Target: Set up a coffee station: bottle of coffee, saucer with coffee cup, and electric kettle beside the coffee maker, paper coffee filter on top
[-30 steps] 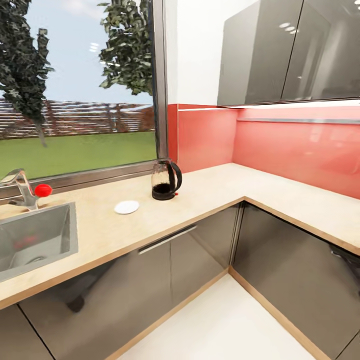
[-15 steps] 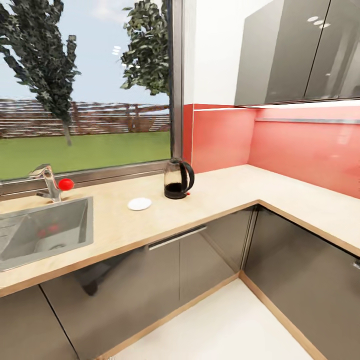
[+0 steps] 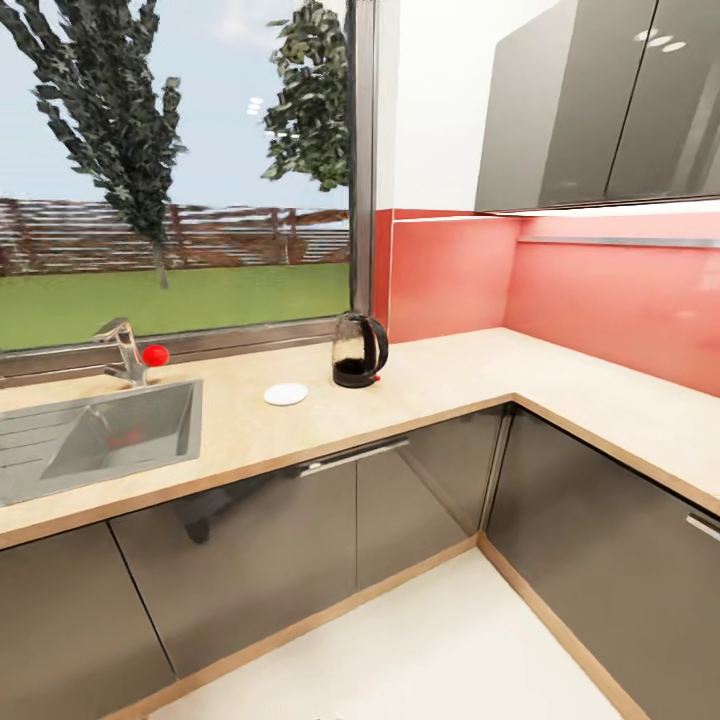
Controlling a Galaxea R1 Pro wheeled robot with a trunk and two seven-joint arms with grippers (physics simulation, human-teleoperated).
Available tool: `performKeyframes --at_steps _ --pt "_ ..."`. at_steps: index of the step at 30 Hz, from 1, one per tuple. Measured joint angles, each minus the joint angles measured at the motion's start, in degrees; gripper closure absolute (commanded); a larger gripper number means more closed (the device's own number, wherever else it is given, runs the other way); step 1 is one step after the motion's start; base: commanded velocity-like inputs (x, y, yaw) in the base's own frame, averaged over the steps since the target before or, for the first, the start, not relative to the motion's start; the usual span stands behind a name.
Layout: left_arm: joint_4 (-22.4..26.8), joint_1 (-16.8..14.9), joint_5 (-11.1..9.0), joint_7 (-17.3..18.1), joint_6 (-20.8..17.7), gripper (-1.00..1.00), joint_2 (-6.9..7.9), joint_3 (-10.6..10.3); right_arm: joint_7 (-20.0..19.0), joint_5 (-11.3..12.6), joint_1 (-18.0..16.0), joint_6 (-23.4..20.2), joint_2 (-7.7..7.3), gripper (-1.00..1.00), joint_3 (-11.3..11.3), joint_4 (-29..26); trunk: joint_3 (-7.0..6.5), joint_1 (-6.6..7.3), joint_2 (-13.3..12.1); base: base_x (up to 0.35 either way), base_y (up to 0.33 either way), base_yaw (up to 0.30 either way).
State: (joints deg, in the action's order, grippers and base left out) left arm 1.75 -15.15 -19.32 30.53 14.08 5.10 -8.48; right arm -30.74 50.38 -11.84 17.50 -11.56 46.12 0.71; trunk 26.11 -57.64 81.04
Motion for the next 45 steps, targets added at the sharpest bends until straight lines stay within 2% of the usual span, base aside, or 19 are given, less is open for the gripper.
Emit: performKeyframes --at_steps 17,27,36,45 --pt "0.00 0.00 0.00 0.00 0.01 -1.00 -0.01 0.00 0.07 -0.02 0.00 0.06 0.04 -1.00 0.05 -0.01 0.00 0.01 0.00 -0.009 -0.010 0.263" --pt "0.03 0.00 0.00 0.00 -0.01 -1.00 -0.24 -0.03 -0.04 -0.01 0.00 0.00 0.04 -1.00 0.01 0.00 0.00 0.01 0.00 0.000 -0.196 0.123" --pt "0.00 0.00 0.00 0.00 0.00 -1.00 -0.22 -0.01 0.09 -0.02 0.00 -0.01 0.04 -1.00 0.00 -0.02 0.00 0.01 0.00 0.000 -0.037 0.248" --pt "-0.01 -0.02 0.01 0.00 0.00 -1.00 -0.13 0.05 0.48 0.24 -0.22 0.05 -0.25 -1.00 -0.73 -0.17 0.00 0.01 0.00 0.000 -0.001 0.027"
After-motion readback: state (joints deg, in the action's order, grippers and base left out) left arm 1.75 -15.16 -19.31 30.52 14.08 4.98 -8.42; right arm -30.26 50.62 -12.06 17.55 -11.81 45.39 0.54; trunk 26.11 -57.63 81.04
